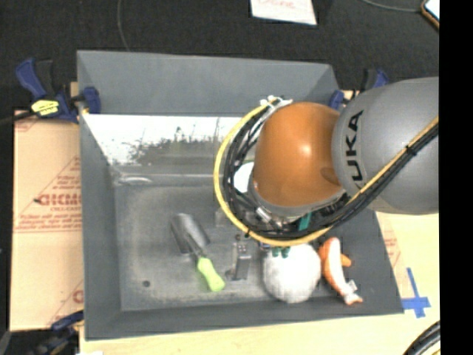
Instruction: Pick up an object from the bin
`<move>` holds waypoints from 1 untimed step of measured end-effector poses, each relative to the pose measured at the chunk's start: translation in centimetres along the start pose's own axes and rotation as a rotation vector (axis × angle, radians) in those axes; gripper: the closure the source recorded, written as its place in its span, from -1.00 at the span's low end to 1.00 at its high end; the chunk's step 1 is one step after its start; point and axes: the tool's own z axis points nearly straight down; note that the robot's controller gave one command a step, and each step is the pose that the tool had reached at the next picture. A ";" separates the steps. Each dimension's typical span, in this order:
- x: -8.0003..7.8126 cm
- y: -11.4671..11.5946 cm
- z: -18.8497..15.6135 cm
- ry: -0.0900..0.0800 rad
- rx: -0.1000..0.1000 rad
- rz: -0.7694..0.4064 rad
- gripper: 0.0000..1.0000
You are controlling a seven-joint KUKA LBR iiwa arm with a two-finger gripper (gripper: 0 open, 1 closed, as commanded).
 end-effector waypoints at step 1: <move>-0.2 -0.1 -0.4 -0.008 -0.001 0.005 -1.00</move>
Offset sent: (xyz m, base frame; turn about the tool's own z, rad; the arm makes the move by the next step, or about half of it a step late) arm -0.0028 0.0270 -0.0488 0.2025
